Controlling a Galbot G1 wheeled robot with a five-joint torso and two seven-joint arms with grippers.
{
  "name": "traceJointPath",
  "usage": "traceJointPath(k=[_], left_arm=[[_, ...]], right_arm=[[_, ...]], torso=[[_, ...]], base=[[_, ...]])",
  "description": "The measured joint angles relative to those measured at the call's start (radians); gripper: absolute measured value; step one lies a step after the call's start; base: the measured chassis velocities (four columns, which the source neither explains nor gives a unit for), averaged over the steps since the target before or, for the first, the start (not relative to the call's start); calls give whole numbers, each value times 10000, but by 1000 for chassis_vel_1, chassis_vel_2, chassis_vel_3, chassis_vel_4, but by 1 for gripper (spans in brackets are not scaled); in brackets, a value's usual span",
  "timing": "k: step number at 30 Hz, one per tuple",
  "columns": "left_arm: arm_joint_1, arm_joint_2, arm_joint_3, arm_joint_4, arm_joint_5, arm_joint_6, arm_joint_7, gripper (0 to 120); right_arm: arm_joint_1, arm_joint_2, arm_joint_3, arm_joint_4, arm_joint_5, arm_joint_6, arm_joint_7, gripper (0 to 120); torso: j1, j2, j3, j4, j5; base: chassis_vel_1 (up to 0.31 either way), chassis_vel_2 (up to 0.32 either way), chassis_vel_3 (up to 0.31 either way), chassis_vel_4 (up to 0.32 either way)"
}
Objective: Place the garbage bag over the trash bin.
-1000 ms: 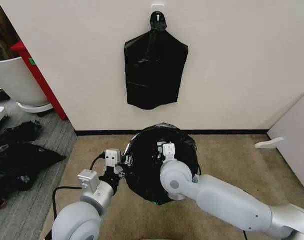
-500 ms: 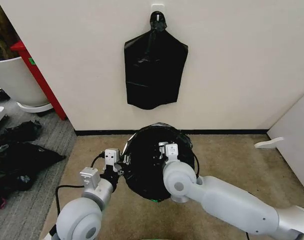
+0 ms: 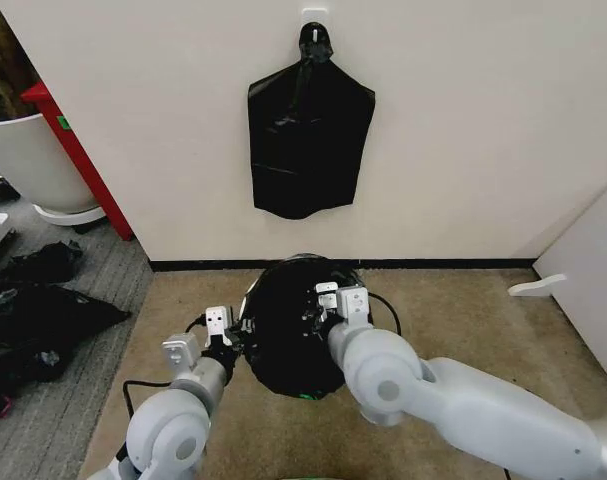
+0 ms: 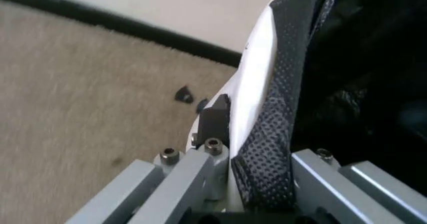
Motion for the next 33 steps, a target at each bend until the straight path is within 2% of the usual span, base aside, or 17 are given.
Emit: traceJointPath(k=[1, 4, 8, 9, 11, 14, 17, 23, 24, 28, 33], left_arm=[[0, 0, 0, 0, 0, 0, 0, 1], [-55, -54, -94, 90, -593, 149, -428, 1], [-95, -155, -143, 188, -1466, 523, -1050, 1], [-95, -155, -143, 188, -1466, 523, -1050, 1], [-83, -172, -116, 279, -1614, 714, -1197, 1], [-142, -229, -59, 425, -1944, 904, -1430, 1], [-178, -246, -50, 555, -1989, 967, -1437, 1], [-279, -291, 38, 1114, -1600, 950, -965, 1], [-279, -291, 38, 1114, -1600, 950, -965, 1], [-446, -338, 242, 1508, -1297, 903, -659, 1], [-653, -387, 538, 1746, -1177, 873, -571, 1]], right_arm=[[0, 0, 0, 0, 0, 0, 0, 0], [-272, -539, 735, 644, -492, 60, -1276, 0], [-982, -1606, 1811, 1204, -2399, 612, -3939, 0], [-982, -1606, 1811, 1204, -2399, 612, -3939, 0], [-1843, -2292, 2501, 1268, -4548, 1289, -5505, 0], [-2986, -2701, 3134, 1185, -6419, 1852, -6002, 0], [-3526, -2700, 3478, 1113, -7084, 2059, -5808, 3], [-5256, -2085, 5328, 1128, -7768, 2096, -5709, 28], [-5256, -2085, 5328, 1128, -7768, 2096, -5709, 28], [-6313, -1704, 6041, 1290, -8269, 2146, -5803, 46], [-6980, -1253, 6362, 1310, -8865, 2229, -5945, 63]], torso=[[0, 0, 0, 0, 0], [0, 0, 0, 0, 4], [0, 0, 0, -2, 3], [0, 0, 0, -2, 3], [0, 0, 0, -2, 2], [0, 0, -1, -5, 2], [0, 0, 0, -2, 5], [0, 0, 0, 0, 5], [0, 0, 0, 0, 5], [0, 0, 0, -2, 3], [0, 0, -1, -2, 2]], base=[[0, 0, 0, 0], [0, 0, 0, 0], [0, 0, 0, 0], [0, 0, 0, 0], [0, 0, 0, 0], [0, 0, 0, 0], [0, 0, 0, 0], [0, 0, 0, 0], [0, 0, 0, 0], [0, 0, 0, 0], [0, 0, 0, 0]])
